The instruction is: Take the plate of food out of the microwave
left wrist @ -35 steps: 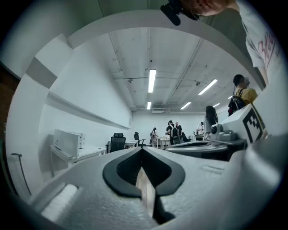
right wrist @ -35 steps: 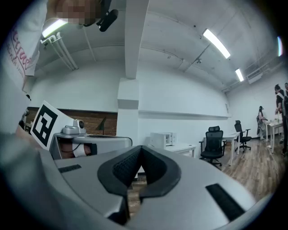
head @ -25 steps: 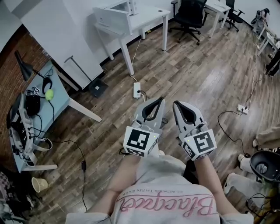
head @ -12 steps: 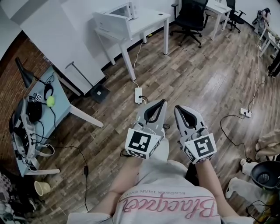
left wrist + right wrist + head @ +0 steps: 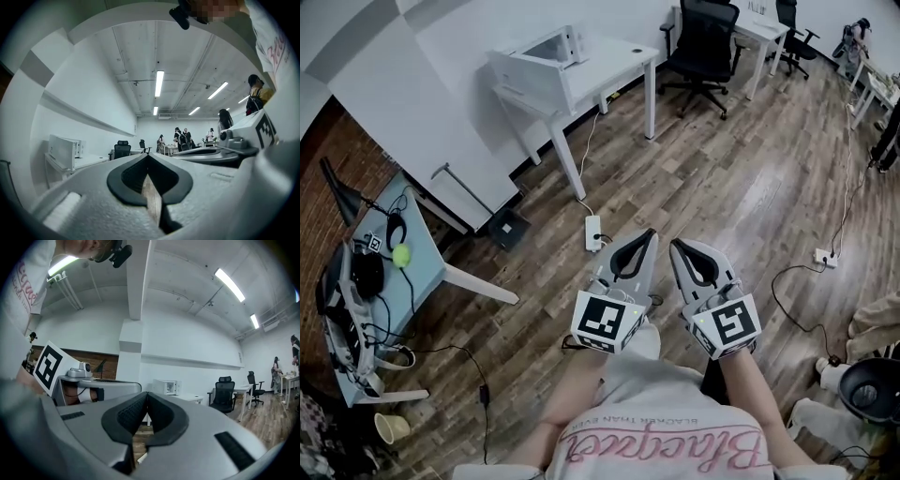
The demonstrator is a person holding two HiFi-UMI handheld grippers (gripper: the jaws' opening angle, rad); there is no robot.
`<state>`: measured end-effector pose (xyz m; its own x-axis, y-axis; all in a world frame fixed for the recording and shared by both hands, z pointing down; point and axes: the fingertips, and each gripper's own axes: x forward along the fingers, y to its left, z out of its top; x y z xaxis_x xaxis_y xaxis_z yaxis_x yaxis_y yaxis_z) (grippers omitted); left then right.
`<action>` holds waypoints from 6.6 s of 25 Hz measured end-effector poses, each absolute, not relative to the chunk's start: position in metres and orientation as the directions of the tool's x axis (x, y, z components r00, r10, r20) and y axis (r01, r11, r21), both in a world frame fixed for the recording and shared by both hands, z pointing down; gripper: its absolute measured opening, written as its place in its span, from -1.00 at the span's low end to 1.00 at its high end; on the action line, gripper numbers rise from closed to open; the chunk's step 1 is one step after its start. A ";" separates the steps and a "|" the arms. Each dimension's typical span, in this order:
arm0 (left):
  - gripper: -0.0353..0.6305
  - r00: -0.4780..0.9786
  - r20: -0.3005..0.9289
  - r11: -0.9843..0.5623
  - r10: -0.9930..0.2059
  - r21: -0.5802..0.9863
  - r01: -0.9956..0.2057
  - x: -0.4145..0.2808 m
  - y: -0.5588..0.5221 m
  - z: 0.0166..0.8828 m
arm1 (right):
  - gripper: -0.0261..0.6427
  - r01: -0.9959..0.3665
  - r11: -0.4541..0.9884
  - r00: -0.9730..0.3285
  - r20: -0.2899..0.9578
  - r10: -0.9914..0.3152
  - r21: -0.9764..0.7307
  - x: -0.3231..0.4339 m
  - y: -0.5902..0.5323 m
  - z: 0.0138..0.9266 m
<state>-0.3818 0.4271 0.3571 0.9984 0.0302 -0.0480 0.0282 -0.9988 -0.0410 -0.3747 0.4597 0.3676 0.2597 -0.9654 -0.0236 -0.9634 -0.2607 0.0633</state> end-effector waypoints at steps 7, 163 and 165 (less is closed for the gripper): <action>-0.88 0.999 -0.053 -1.000 0.003 0.000 0.003 -0.335 0.372 0.362 | -0.89 -0.971 -0.228 0.228 -0.007 -0.974 0.075 -0.328 0.407 0.369; -0.88 0.783 0.049 -0.784 -0.620 0.005 -0.621 0.169 -0.295 0.392 | -0.89 -0.942 0.336 -0.335 0.129 -0.933 -0.020 0.201 -0.282 0.389; -0.88 0.765 0.043 -0.765 -0.643 0.011 -0.644 0.163 -0.300 0.392 | -0.89 -0.938 0.345 -0.346 0.133 -0.929 -0.028 0.198 -0.288 0.392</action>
<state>0.1630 -0.2996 0.3919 0.7647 -0.6429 0.0428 -0.6438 -0.7651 0.0113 0.1982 -0.2877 0.3920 -0.3455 -0.9289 0.1333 -0.9382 0.3449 -0.0283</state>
